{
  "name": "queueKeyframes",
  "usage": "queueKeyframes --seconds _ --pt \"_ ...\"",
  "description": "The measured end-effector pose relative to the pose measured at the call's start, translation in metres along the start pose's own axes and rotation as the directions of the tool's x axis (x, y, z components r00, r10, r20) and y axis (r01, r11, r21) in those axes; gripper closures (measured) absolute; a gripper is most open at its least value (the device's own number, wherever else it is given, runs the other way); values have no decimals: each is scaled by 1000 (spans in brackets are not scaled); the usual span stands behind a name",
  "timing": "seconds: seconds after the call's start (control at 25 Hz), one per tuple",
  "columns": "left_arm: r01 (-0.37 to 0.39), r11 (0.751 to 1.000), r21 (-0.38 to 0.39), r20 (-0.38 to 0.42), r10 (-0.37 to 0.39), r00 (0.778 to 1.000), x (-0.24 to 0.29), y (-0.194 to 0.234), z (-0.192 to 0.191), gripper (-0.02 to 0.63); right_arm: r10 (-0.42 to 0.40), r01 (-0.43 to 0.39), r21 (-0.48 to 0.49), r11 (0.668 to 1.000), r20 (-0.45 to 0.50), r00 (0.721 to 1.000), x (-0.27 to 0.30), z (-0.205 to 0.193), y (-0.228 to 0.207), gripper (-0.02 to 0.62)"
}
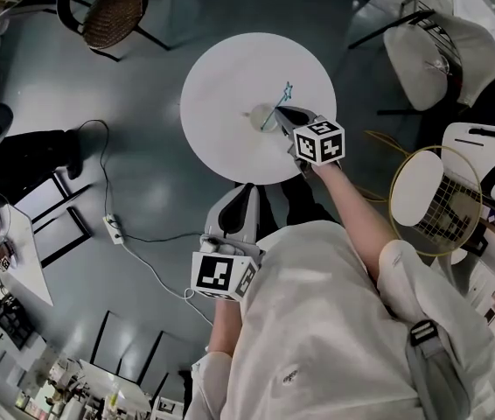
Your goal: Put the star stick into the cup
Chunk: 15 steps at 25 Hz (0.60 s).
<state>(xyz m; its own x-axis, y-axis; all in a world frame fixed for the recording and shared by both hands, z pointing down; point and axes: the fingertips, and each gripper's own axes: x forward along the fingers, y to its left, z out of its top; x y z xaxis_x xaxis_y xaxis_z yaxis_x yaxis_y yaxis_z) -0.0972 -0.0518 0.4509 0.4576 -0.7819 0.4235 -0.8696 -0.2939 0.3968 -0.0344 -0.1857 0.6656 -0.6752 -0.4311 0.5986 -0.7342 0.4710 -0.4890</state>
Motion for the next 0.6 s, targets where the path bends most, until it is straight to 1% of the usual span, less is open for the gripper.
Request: queueKeyframes --seconds 0.2,0.32,0.6 --pt "1 1000 -2 2 -1 1000 0 2 0 595 -2 2 1 1000 -19 1000 7 -7 -1 583" --pt "2 1000 -2 -1 -2 1000 0 3 2 595 -3 3 22 1000 -14 1000 10 -6 -3 583" --pt "-7 1000 0 4 7 1000 -1 4 3 595 -34 35 27 999 -21 999 12 -5 -20 581"
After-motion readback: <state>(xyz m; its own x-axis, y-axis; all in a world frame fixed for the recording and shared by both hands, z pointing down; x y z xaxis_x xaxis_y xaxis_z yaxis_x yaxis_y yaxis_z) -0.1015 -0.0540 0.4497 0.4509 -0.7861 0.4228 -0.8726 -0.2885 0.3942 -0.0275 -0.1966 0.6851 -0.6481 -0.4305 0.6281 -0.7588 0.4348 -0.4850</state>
